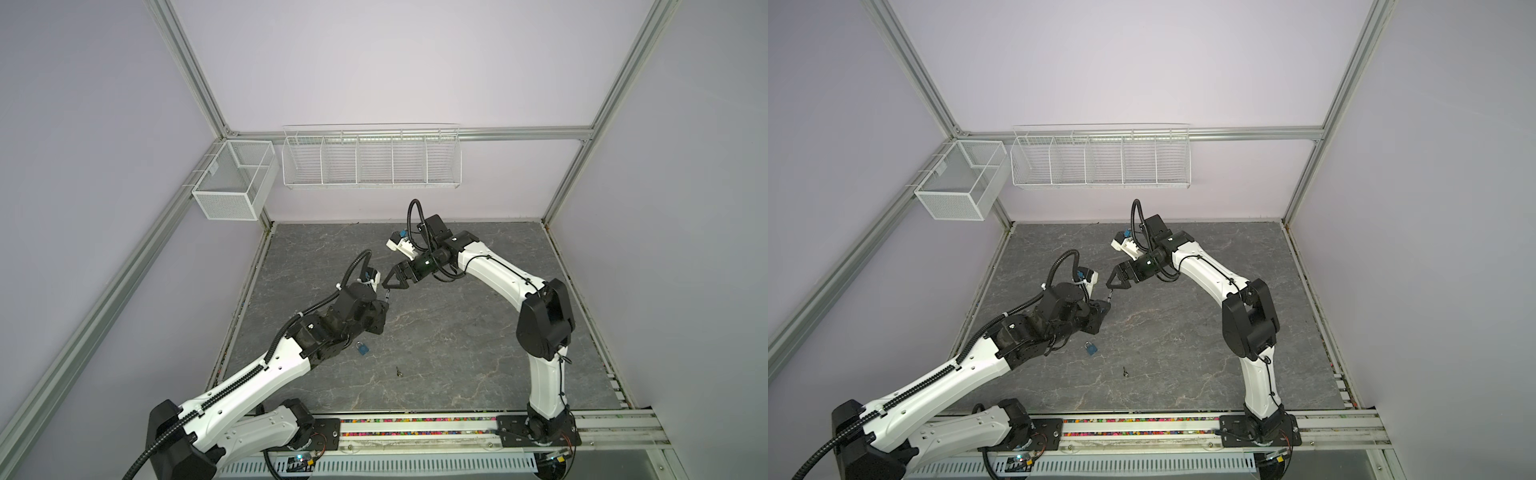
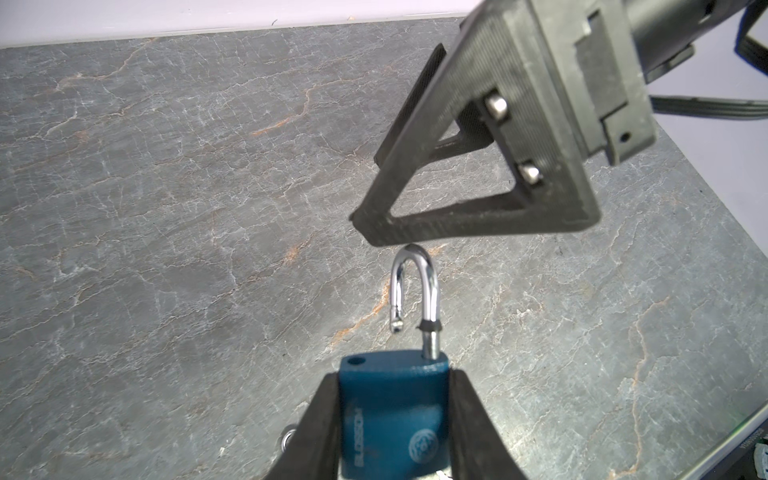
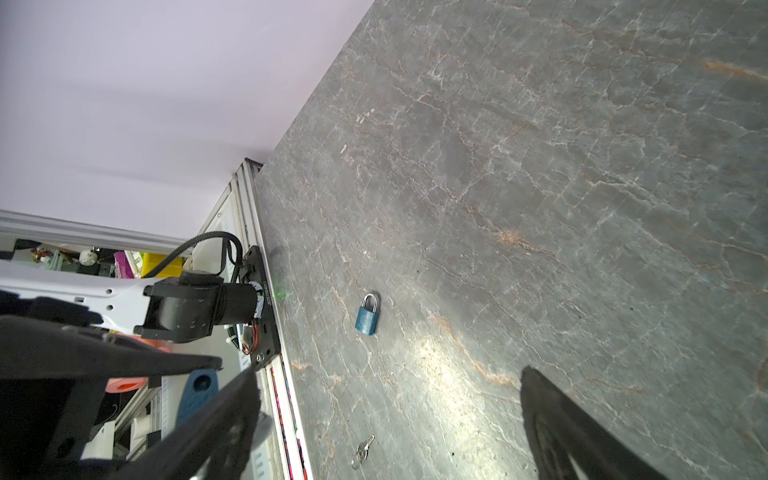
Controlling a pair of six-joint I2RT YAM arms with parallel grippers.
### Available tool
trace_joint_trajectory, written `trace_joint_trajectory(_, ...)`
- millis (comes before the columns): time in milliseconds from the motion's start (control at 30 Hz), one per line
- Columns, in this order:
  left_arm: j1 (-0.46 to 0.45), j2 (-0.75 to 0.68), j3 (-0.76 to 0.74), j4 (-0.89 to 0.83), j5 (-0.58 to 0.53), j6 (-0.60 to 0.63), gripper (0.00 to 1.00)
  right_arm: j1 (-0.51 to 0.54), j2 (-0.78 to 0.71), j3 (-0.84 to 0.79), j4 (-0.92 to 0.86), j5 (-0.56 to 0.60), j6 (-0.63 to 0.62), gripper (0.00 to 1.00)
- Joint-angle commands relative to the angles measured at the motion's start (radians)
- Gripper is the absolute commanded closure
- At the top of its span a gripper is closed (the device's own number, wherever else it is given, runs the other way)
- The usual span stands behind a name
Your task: Unlock with the key
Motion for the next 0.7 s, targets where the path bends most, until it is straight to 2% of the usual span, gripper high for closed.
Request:
trace_joint_trajectory(0,0.0,-0.016,0.03,0.031,-0.012,0.006,1.0,-0.009,0.006,0.015,-0.055,-0.041,-0.087,0.02)
trace_joint_trajectory(333,0.001,-0.013,0.033,0.029,-0.019,0.011,1.0,-0.026,-0.071,-0.085,0.017,-0.098,-0.111,0.02)
trace_joint_trajectory(400,0.001,-0.015,0.037,0.028,-0.017,0.011,1.0,-0.034,-0.093,-0.115,0.044,-0.068,-0.095,0.01)
trace_joint_trajectory(500,0.0,-0.017,0.043,0.03,-0.002,0.009,1.0,-0.076,-0.135,-0.228,0.238,-0.094,0.051,0.02)
trace_joint_trajectory(667,0.001,-0.018,0.052,0.05,0.033,-0.009,1.0,-0.069,-0.153,-0.36,0.511,-0.036,0.245,0.01)
